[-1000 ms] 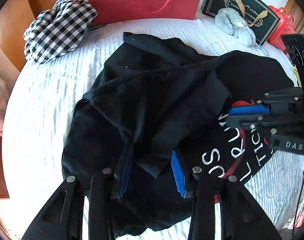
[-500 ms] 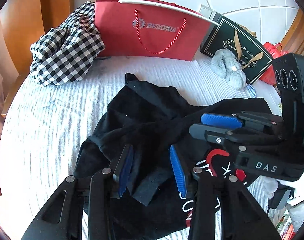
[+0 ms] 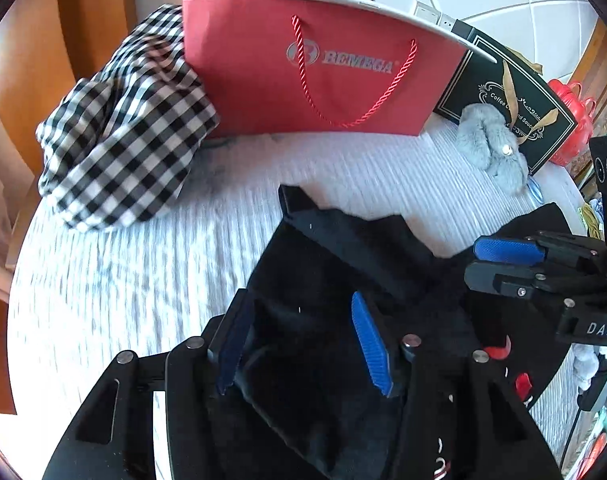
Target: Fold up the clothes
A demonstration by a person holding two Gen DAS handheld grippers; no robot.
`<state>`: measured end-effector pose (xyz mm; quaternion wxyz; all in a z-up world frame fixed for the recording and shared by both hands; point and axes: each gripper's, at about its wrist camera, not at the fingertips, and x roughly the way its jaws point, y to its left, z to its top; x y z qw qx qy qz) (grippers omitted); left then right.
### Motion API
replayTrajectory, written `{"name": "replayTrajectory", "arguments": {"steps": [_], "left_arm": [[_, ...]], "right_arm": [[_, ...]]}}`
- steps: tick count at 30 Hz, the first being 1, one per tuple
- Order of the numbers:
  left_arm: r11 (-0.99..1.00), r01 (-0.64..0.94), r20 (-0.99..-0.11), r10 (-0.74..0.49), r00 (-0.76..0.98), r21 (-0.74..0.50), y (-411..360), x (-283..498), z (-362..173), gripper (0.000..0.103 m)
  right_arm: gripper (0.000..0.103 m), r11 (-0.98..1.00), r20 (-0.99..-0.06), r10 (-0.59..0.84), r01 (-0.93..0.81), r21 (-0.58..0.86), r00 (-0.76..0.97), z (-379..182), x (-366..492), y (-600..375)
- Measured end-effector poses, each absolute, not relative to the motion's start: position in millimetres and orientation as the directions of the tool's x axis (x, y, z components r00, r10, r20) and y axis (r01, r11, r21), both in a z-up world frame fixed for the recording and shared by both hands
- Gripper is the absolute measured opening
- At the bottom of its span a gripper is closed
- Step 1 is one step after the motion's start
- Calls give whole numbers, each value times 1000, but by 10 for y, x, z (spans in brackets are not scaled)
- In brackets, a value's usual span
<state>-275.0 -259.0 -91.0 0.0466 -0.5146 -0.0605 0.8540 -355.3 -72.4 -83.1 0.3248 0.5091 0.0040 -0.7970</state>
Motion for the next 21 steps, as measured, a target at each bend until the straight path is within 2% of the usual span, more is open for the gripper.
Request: {"name": "replayTrajectory", "arguments": {"steps": [8,10,12,14,15,16,17,18,19,21], "left_arm": [[-981,-65,-887,192,-420,-182,-2626,-3455,-1149,53],[-979,-53,-892,200,-405,-195,-2622,-3592,-1205,53],[-979,-29,-899,196,-391,-200,-2616,-3684,-1294,53],[-984,-26,-902,174,-395,-178,-2575,-3687,-1302,44],[-986,-24,-904,163,-396,-167,-2554,-3688,-1306,14],[-988,-22,-905,152,-398,-156,-2533,-3690,-1310,6],[-989,-20,-906,141,-400,-145,-2513,-3689,-1313,5],[-990,-15,-905,135,-404,-141,-2507,-3665,-1305,5],[-990,-3,-898,128,-420,-140,-2518,-3610,-1246,5],[-990,22,-885,114,-451,-139,-2541,-3501,-1129,5]], "right_arm": [[47,-784,-835,-503,525,331,-224,-1097,-3937,-896],[49,-783,-837,-502,525,333,-217,-1167,-3990,-934],[55,-782,-841,-497,531,327,-215,-1210,-4004,-959],[57,-776,-841,-495,546,315,-219,-1240,-3993,-997],[50,-774,-851,-475,565,285,-222,-1249,-3964,-1027],[44,-771,-861,-455,584,253,-226,-1258,-3935,-1058],[33,-763,-875,-424,613,206,-234,-1264,-3898,-1102],[12,-750,-880,-415,635,187,-230,-1271,-3865,-1130],[3,-744,-871,-430,640,194,-236,-1250,-3836,-1113],[4,-731,-852,-461,650,206,-249,-1208,-3779,-1079]]}}
